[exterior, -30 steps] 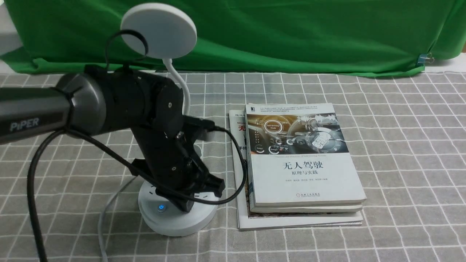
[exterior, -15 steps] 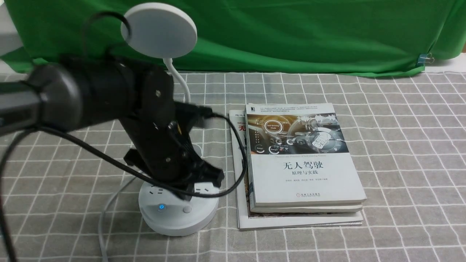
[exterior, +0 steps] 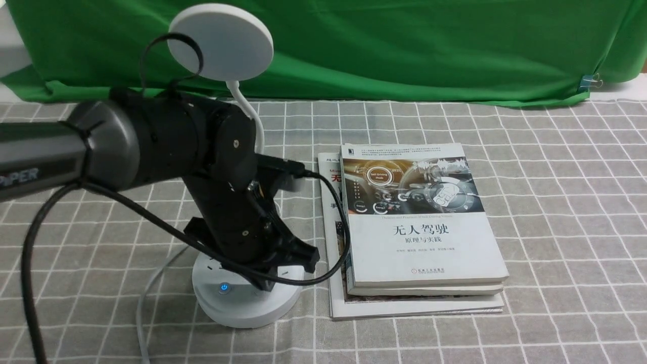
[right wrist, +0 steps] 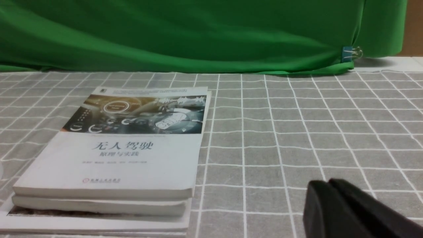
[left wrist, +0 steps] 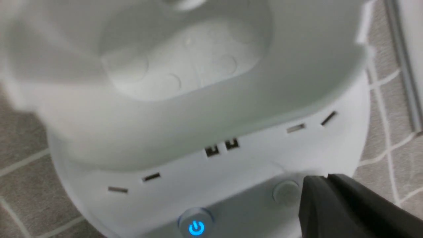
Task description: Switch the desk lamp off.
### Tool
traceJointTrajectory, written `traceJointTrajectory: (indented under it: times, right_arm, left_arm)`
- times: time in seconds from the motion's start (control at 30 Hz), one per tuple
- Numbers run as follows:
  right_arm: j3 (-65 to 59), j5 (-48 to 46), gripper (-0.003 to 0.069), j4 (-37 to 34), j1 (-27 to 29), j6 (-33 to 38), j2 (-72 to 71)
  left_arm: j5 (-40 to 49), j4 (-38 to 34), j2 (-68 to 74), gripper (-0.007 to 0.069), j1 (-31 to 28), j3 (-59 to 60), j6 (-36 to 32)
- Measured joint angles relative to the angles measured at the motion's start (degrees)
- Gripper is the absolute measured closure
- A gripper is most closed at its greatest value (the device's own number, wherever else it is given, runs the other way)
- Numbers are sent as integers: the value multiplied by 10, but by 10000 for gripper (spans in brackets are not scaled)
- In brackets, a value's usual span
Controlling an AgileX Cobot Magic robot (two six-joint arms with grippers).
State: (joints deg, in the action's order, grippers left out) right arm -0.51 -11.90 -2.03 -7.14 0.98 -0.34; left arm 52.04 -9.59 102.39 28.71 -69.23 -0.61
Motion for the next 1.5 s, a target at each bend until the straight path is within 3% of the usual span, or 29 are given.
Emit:
traceJointTrajectory:
  times: [0.13,0.23,0.37,0.5,0.63,0.83,1.23,1.5]
  right_arm:
    - [0,0,622,0,0,0,0]
    - [0,0,622,0,0,0,0]
    - [0,0,622,0,0,0,0]
    - [0,0,622,0,0,0,0]
    - [0,0,622,0,0,0,0]
    - [0,0,622,0,0,0,0]
    - [0,0,622,0,0,0,0]
    - [0,0,622,0,0,0,0]
  left_arm:
    - [2,3,-41,624,0,22,0]
    - [-41,-1,-128,624,0,109,1]
    - [-129,-3,-275,624,0,235,2]
    - [-294,-9,-456,624,0,388,6]
    - [-370,-16,-553,624,0,465,6]
    - [-388,5,-642,624,0,521,6]
    - [-407,13,-661,624,0,534,6]
    - [-435,32,-724,624,-10,534,-61]
